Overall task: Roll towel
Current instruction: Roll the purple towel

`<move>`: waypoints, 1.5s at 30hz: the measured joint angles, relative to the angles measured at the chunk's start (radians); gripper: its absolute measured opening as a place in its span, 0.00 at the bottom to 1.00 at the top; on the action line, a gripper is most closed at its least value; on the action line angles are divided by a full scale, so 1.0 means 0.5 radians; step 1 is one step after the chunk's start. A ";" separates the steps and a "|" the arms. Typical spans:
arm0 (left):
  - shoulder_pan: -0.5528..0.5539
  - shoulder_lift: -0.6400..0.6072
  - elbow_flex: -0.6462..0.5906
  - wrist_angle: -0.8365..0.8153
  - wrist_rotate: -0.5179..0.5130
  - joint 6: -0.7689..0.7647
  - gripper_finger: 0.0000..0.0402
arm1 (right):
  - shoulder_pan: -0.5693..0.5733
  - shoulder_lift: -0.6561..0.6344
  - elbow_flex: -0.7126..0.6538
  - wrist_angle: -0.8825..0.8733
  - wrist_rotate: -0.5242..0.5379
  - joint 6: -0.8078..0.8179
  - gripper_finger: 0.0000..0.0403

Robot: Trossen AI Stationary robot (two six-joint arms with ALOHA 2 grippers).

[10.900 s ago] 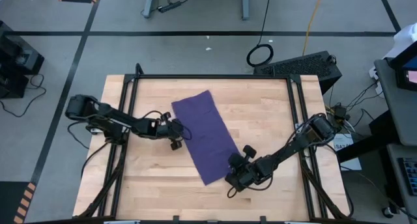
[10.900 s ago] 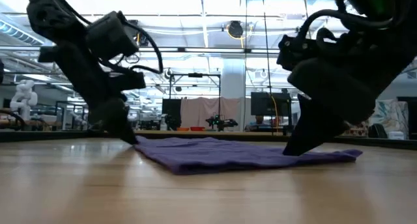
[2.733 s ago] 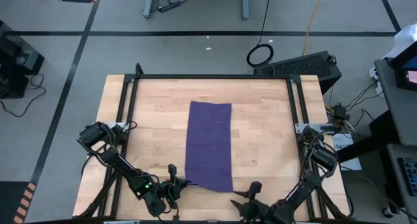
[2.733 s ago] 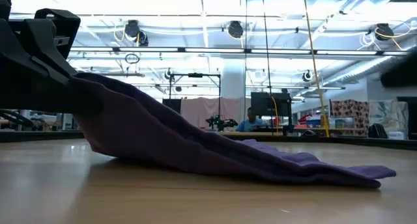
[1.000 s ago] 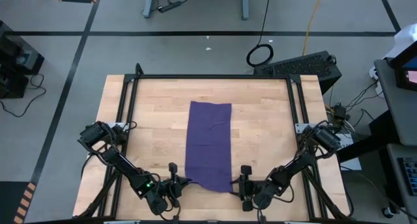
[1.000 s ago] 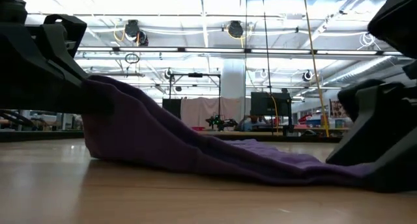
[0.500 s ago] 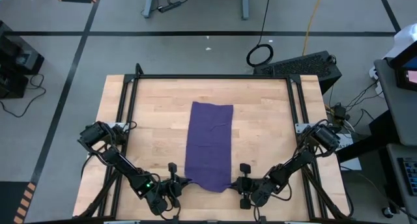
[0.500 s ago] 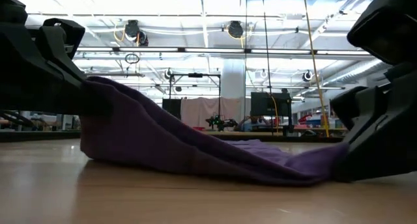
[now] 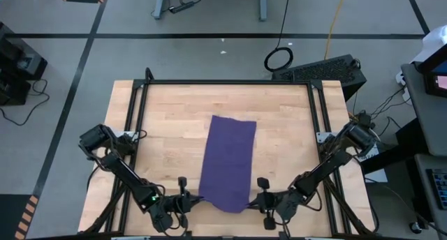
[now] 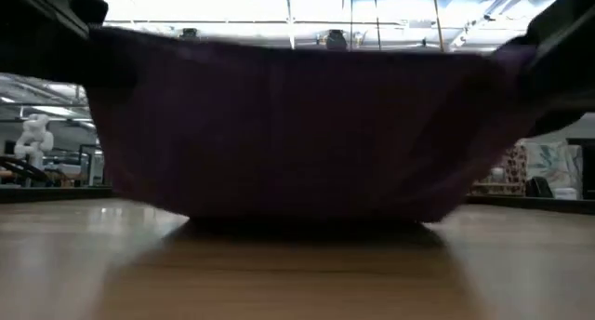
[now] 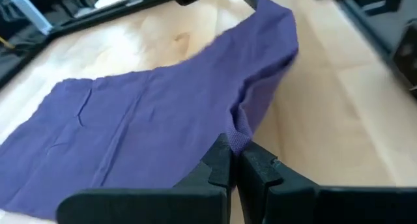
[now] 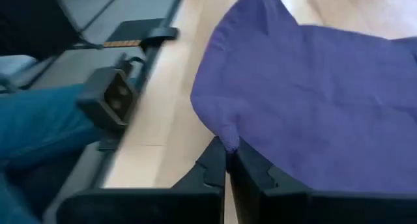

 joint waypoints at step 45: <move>0.314 -0.650 0.002 -0.460 0.249 0.199 0.04 | -0.201 -0.735 0.002 -0.856 0.104 -0.096 0.00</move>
